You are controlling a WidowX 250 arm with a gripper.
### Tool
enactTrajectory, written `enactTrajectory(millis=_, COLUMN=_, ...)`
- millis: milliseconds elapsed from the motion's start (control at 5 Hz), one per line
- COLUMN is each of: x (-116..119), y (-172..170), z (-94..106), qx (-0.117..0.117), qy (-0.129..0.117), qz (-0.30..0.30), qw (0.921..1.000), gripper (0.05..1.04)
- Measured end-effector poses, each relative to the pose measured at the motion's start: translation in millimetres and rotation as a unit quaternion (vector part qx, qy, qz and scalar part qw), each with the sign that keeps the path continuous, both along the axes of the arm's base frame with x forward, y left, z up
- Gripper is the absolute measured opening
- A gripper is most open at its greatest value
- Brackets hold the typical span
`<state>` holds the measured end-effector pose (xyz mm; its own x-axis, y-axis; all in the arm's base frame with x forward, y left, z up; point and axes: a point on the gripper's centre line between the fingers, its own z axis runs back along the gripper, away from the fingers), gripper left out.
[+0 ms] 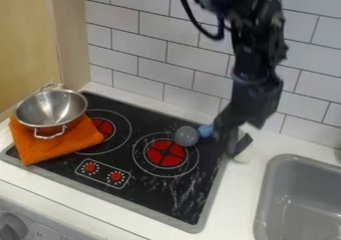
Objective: Put the rice ball to the upper left side of the stove
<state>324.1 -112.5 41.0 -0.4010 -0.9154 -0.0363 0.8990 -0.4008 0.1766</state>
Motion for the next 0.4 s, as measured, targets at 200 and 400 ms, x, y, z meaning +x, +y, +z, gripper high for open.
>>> enactTrajectory(millis=200, x=2, y=5, z=31.1, qx=0.006, qy=-0.036, qz=0.002, qw=0.9993, gripper=0.999)
enactTrajectory(millis=400, x=-5, y=8, z=58.7, qx=-0.007, qy=-0.072, qz=0.005, qw=0.9974, gripper=0.999)
